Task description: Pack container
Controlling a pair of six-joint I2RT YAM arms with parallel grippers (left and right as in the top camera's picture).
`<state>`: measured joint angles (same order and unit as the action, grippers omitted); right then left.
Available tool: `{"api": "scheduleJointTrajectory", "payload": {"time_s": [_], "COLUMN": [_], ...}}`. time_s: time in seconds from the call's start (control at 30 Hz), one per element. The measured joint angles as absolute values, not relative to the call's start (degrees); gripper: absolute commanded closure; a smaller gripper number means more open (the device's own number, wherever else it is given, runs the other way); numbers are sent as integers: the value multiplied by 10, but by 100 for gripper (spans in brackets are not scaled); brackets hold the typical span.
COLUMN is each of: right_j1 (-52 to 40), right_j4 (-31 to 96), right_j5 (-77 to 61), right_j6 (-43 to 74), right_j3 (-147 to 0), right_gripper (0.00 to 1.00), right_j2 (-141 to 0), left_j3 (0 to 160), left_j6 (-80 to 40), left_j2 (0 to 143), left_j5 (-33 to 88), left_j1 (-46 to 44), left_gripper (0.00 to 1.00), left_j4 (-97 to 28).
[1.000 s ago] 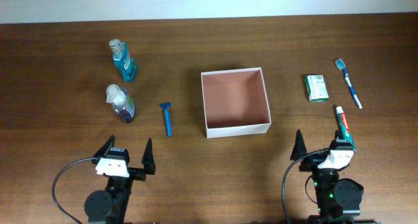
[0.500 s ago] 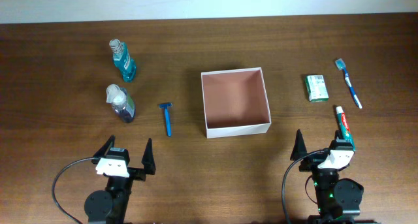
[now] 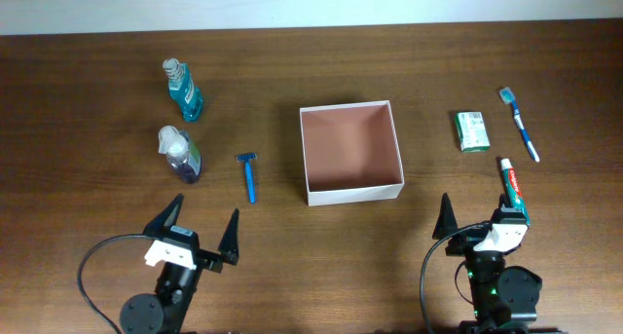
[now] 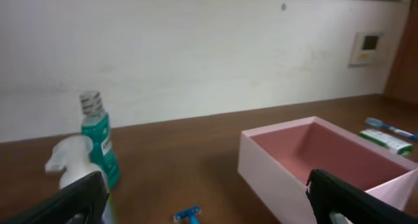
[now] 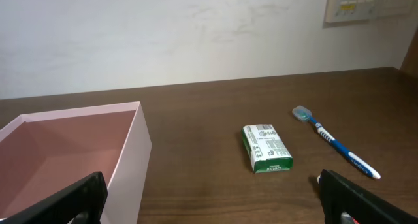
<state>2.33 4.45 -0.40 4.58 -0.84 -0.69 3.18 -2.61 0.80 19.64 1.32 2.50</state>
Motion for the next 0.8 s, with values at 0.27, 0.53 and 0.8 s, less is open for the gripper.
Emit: {"api": "scheduleJointTrajectory", "payload": {"time_s": [0.27,0.53,0.8], "right_j1": [23,23,23], "right_j4": [44,44,44], "right_j5": [-4,-4,-4], "right_j6": [46,46,46], "right_j3": [-8,-8,-8], "right_gripper": [2,2,2], "right_j2": [-7,-7,-7], "left_j3": [236,514,731], "left_j6": [-6,18,32], "left_j2": [30,225,491], "left_j5": [155,99,104], "left_j1": [13,13,13], "left_gripper": [1,1,1], "left_j4": [-150,-390,-580]}}
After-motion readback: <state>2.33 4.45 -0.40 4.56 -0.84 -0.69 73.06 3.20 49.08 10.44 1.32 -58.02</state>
